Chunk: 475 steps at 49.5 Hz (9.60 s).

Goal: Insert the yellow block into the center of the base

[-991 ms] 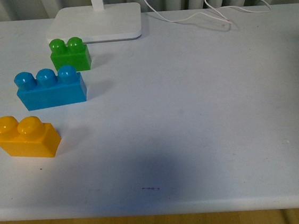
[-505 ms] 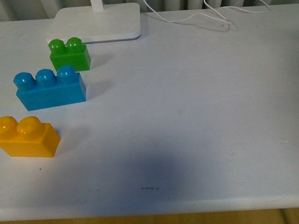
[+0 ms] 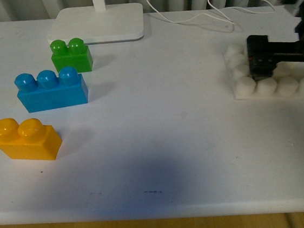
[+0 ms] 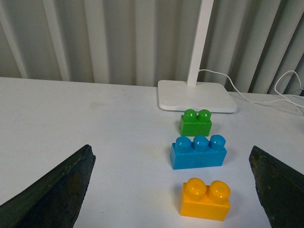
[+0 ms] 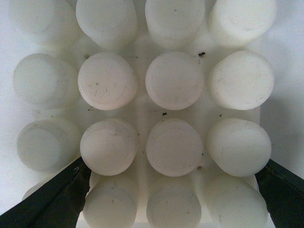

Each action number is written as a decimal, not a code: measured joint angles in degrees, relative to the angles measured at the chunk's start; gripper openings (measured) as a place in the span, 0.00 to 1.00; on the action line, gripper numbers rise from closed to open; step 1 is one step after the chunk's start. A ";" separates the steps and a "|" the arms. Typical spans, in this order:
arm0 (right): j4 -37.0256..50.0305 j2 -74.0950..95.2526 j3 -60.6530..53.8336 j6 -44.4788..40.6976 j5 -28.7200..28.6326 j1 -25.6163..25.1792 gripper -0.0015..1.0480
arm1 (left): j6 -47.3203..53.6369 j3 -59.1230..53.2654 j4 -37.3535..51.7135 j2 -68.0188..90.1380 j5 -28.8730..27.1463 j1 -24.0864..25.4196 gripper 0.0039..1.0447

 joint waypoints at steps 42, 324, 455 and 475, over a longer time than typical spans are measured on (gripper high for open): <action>-4.20 2.32 6.16 18.56 5.05 19.21 0.91 | 0.00 0.00 0.00 0.00 0.02 0.00 0.94; 15.91 -111.12 -62.69 -16.52 -2.45 -11.45 0.91 | 85.85 69.18 -39.78 100.28 7.23 -16.17 0.30; 15.91 -111.12 -62.69 -16.52 -2.45 -11.45 0.91 | 73.07 103.27 -41.55 130.14 6.14 -31.71 0.29; 15.91 -111.12 -62.69 -16.52 -2.45 -11.45 0.91 | 73.11 102.84 -40.06 129.22 4.61 -31.47 0.43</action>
